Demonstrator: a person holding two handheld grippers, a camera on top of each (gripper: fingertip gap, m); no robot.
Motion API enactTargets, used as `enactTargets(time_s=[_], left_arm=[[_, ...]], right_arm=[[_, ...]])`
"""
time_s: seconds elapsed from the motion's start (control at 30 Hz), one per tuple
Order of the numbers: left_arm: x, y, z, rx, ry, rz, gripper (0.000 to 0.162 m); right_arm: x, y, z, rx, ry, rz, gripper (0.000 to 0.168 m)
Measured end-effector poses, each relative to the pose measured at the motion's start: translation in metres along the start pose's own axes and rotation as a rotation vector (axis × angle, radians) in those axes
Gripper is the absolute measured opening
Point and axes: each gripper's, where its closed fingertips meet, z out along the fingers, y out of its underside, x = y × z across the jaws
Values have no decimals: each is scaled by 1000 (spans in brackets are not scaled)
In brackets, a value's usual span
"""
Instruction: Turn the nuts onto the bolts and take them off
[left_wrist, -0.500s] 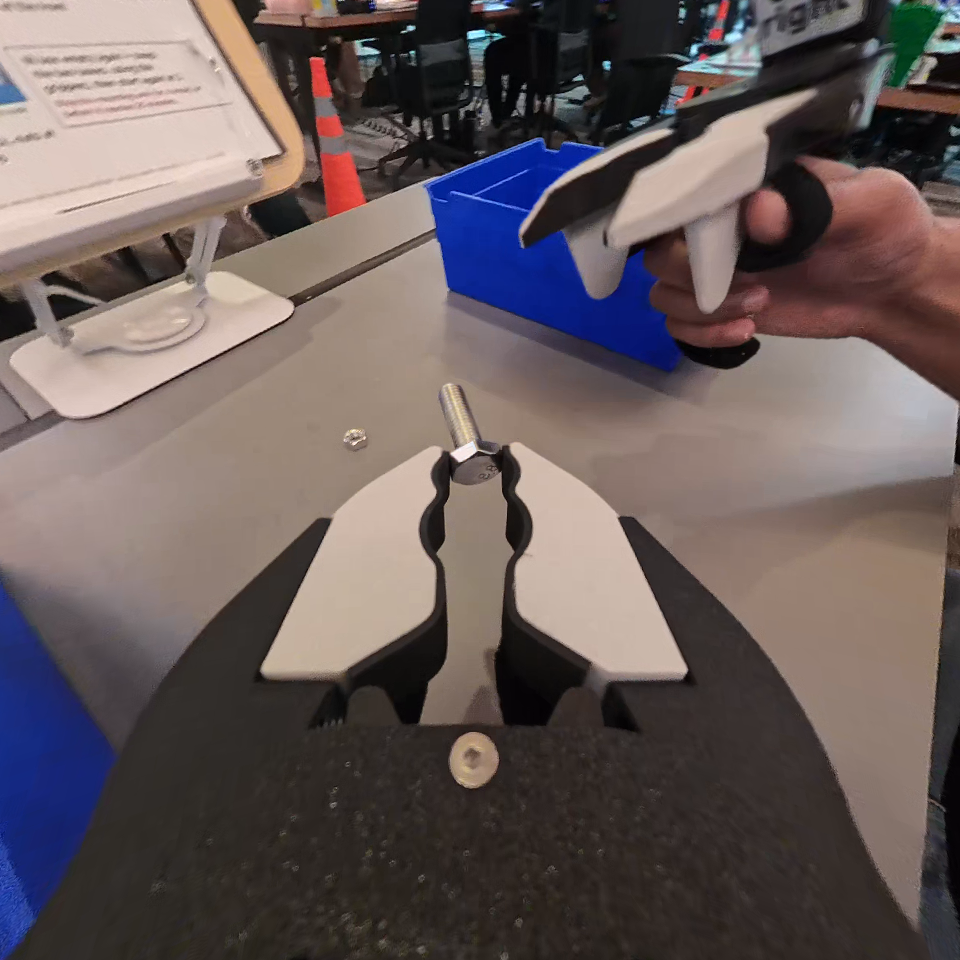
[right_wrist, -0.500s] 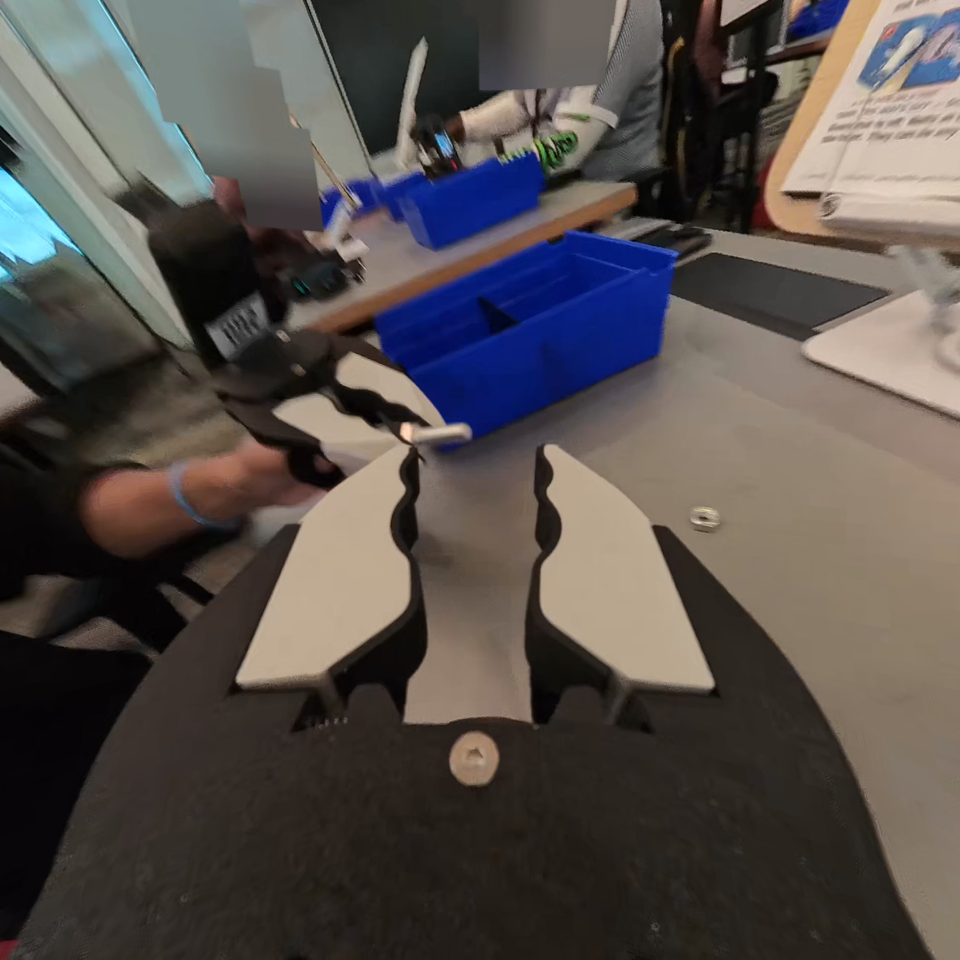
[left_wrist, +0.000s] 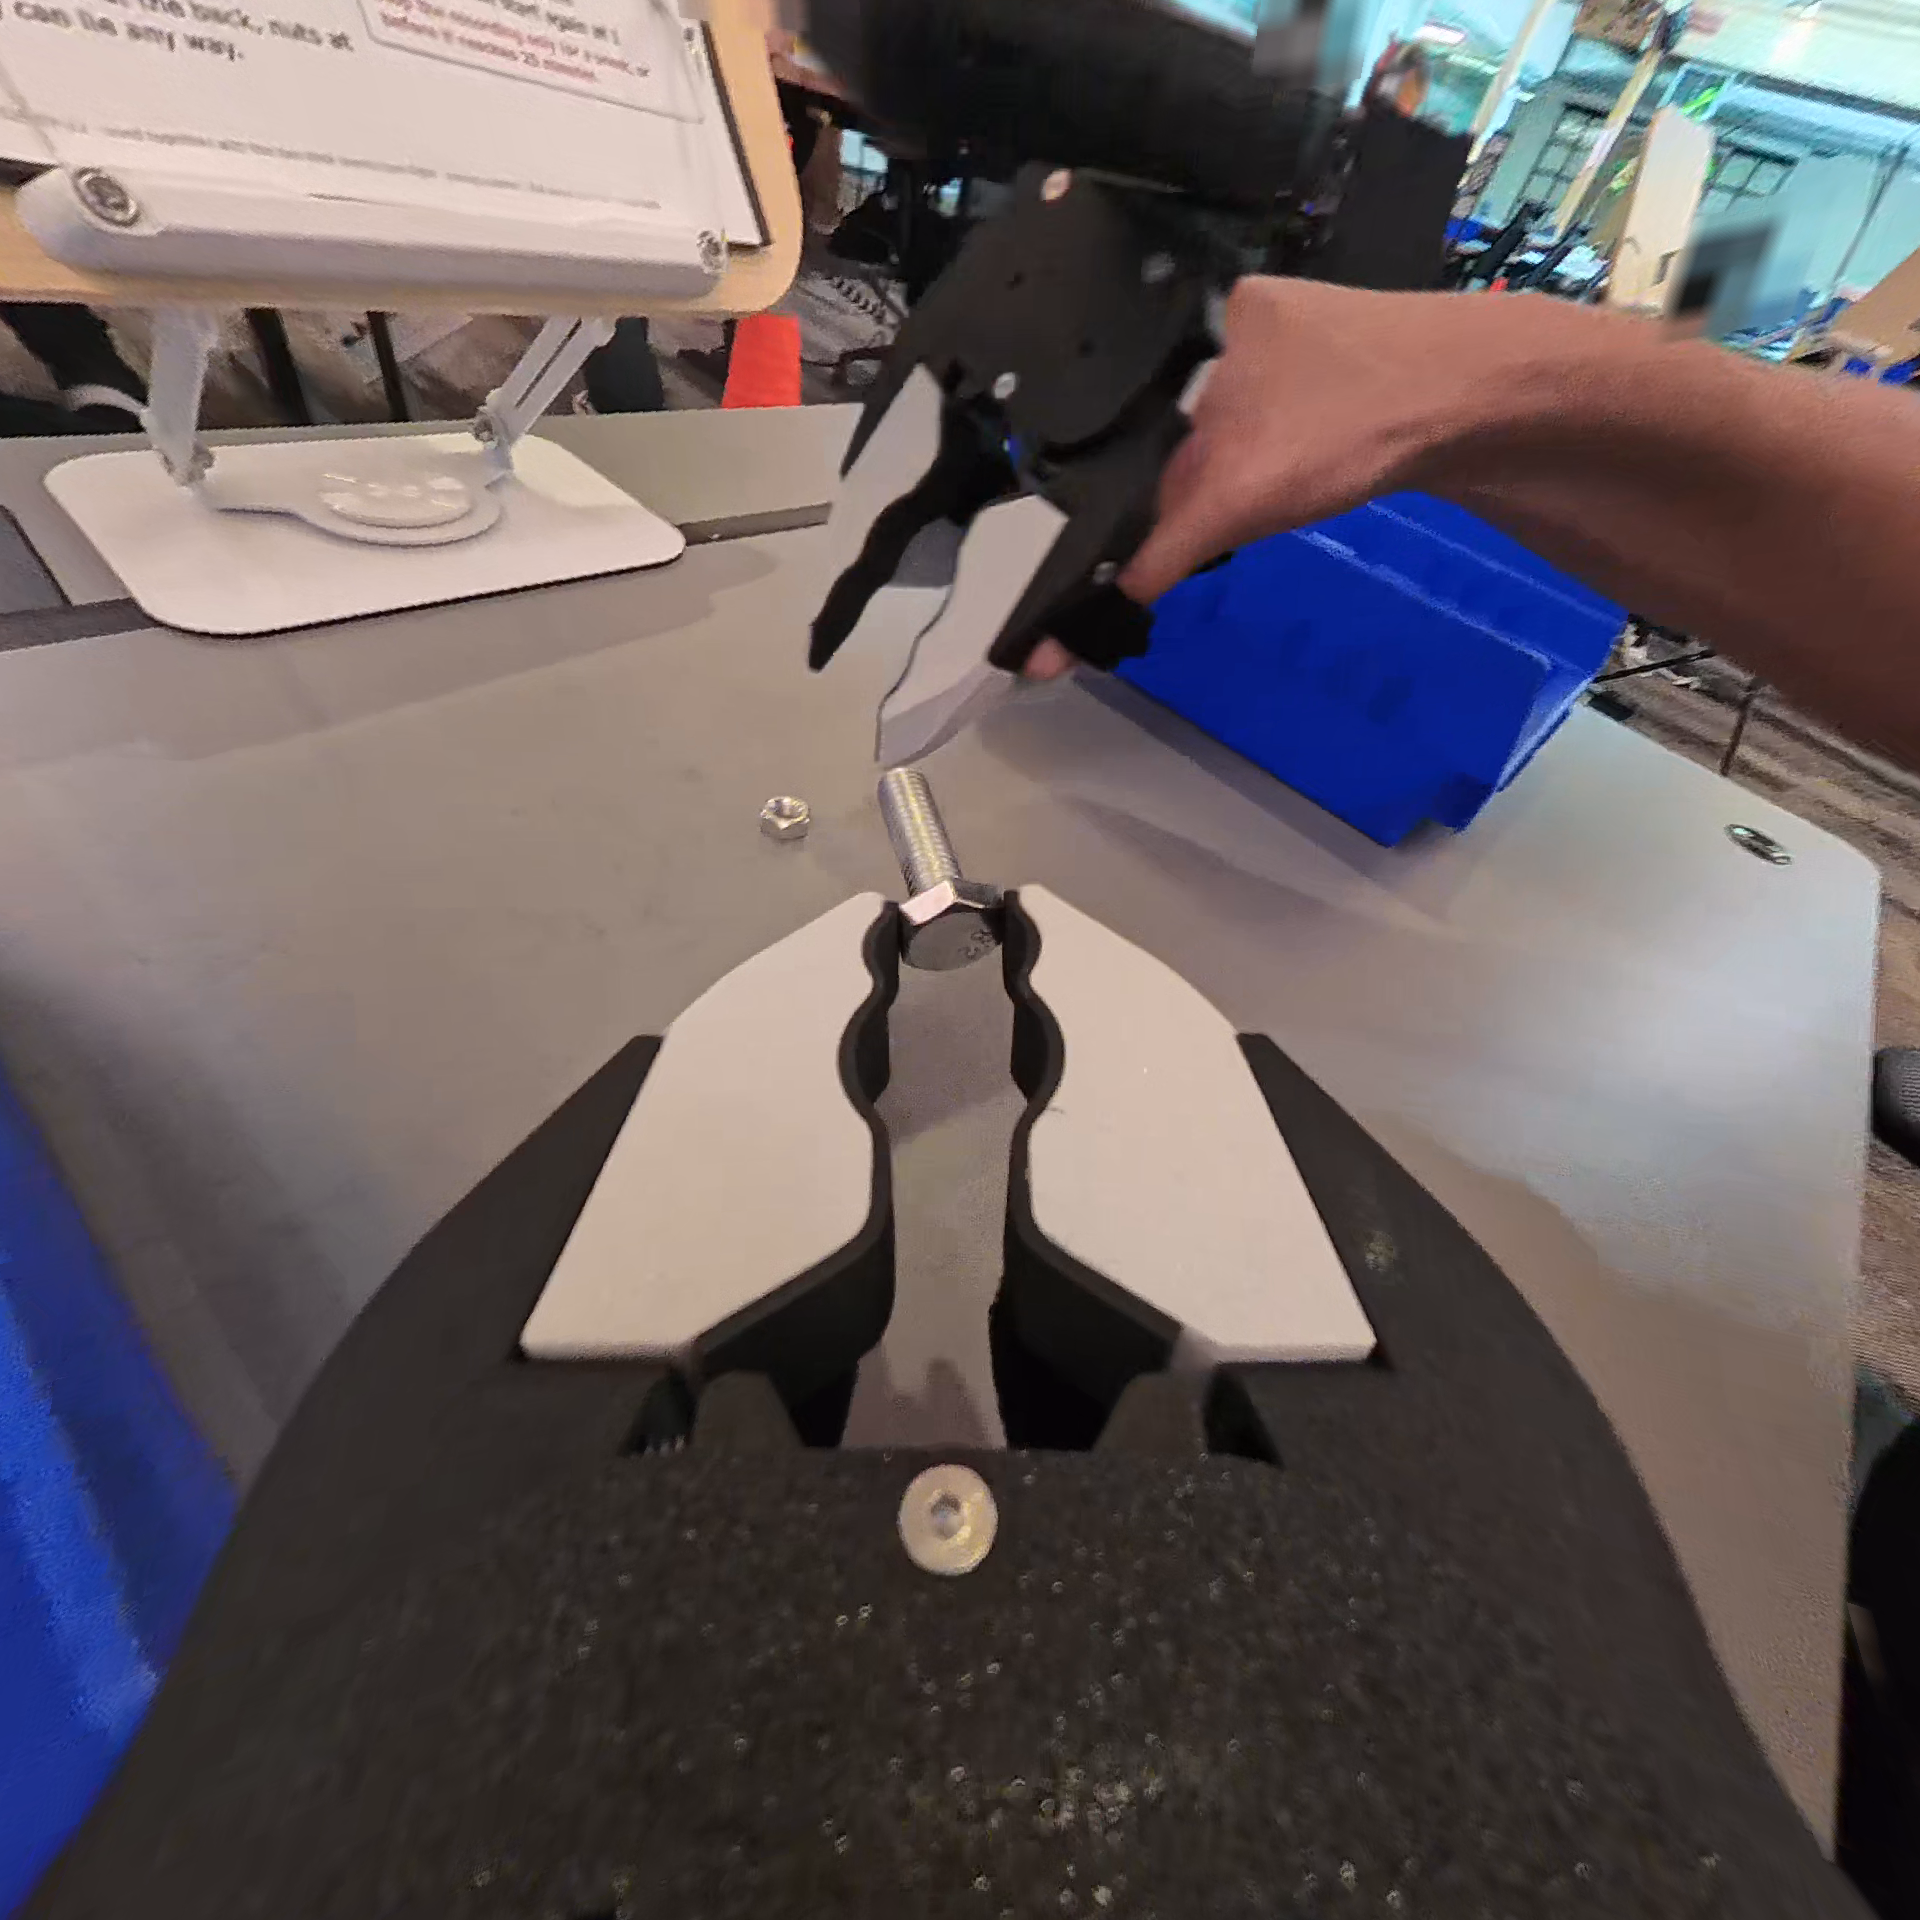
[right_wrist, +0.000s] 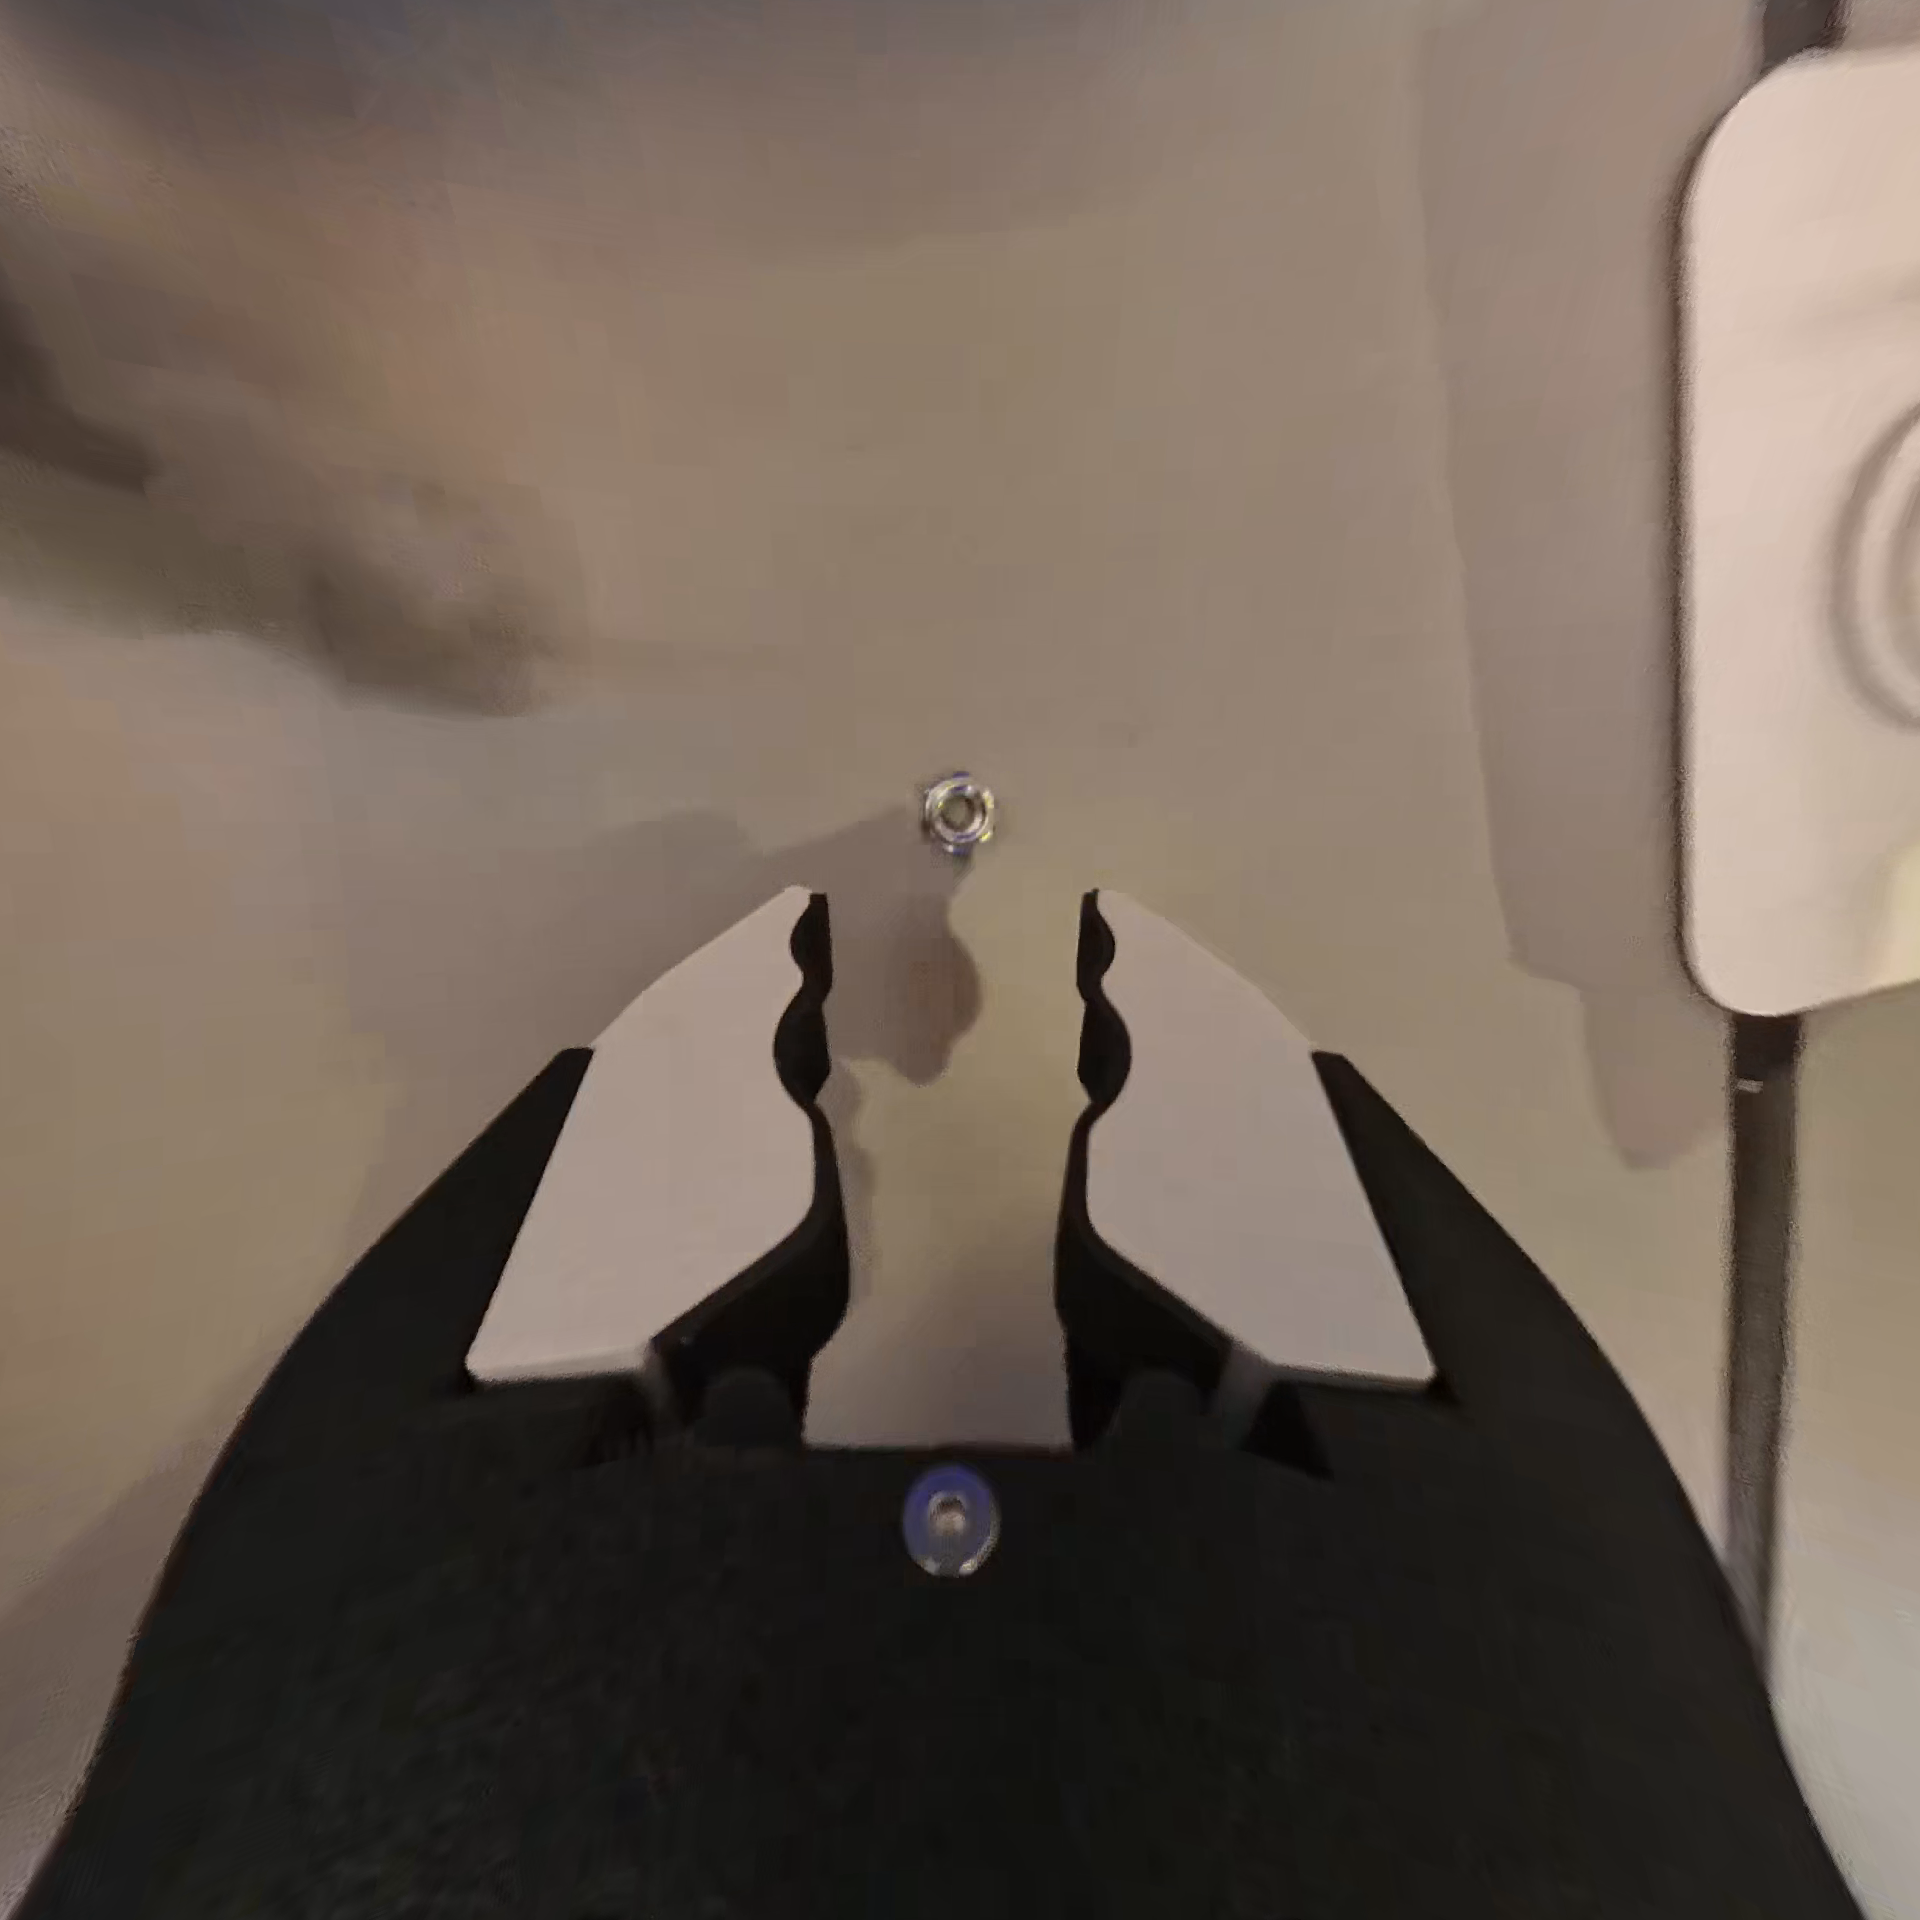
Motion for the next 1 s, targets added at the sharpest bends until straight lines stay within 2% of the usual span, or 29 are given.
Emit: enactTargets(time_s=[0.13, 0.37, 0.5, 0.63, 0.7, 0.87, 1.0], left_arm=[[4, 8, 5, -26, 24, 7, 18], [9, 11, 8, -54, 36, 78, 18], [9, 11, 8, -60, 50, 74, 18], [9, 13, 8, -71, 64, 76, 18], [11, 14, 9, -73, 85, 76, 18], [22, 8, 6, -60, 219, 17, 18], [43, -32, 8, 4, 454, -76, 17]], right_arm=[[0, 4, 30, -99, -128, 116, 36], [0, 4, 44, -158, -114, 87, 28], [0, 3, 49, -162, -130, 112, 18], [0, 6, 47, -183, -134, 119, 17], [-2, -2, 36, -103, -118, 78, 17], [-30, -40, -37, 392, -54, -27, 17], [-64, -41, -101, 771, -2, -127, 17]])
